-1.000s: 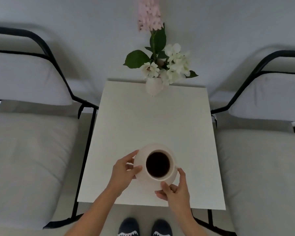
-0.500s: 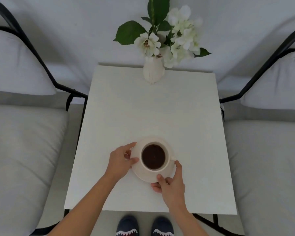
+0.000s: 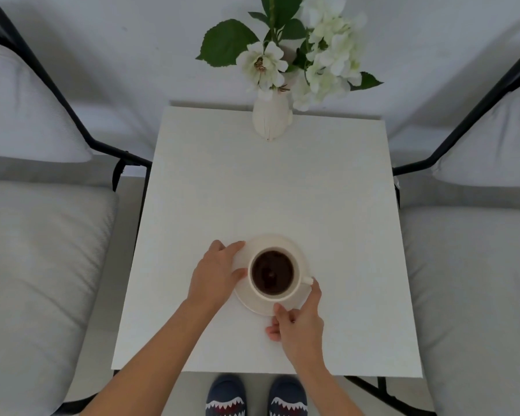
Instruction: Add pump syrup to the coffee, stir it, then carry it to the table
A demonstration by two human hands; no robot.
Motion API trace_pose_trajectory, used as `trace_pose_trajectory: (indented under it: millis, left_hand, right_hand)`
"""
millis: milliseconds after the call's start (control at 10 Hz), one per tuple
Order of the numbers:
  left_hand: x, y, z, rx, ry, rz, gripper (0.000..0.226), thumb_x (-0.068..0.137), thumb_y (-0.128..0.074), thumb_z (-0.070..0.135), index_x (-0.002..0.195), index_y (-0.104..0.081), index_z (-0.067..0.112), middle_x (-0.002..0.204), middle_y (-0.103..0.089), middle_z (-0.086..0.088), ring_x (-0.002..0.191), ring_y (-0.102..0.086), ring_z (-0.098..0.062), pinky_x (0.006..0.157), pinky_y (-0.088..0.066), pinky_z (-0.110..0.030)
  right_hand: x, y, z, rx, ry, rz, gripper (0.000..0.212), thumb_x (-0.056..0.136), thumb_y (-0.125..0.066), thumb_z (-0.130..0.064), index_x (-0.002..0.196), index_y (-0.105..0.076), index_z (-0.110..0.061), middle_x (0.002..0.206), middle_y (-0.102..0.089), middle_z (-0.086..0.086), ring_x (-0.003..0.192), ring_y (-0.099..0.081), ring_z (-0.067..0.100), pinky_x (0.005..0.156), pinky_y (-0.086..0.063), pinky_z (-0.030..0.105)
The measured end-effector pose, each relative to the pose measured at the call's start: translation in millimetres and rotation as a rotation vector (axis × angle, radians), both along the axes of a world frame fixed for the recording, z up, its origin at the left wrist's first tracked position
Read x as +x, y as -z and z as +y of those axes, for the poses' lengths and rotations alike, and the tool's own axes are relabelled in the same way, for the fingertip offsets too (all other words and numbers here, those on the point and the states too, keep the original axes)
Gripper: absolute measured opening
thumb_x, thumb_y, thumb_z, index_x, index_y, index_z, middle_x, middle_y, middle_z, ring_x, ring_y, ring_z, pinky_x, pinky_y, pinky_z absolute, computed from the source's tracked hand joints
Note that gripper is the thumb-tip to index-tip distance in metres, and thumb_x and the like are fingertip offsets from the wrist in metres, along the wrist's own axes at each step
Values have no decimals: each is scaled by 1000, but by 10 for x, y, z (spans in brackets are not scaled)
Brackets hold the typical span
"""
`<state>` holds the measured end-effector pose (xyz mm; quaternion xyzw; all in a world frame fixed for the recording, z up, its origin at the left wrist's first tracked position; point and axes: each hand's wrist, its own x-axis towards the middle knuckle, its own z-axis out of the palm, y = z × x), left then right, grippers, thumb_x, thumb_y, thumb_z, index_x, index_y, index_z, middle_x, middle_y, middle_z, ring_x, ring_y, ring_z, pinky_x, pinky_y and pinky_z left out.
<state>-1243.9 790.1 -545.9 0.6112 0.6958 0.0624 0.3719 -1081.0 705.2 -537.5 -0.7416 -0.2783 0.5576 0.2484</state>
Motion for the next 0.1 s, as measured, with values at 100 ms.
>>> trace_pose_trajectory:
  millis: [100]
  left_hand:
    - [-39,-12,-95,86,-39,74,54,94,-64,39,146,-50,29,121,-49,-3,104,-58,-22,83,-53,-33]
  right_hand:
    - [195,-147,62,-60,2,-19,85,95,-61,-3,157,-6,-24,79,-72,21,54,-66,22,48,-57,21]
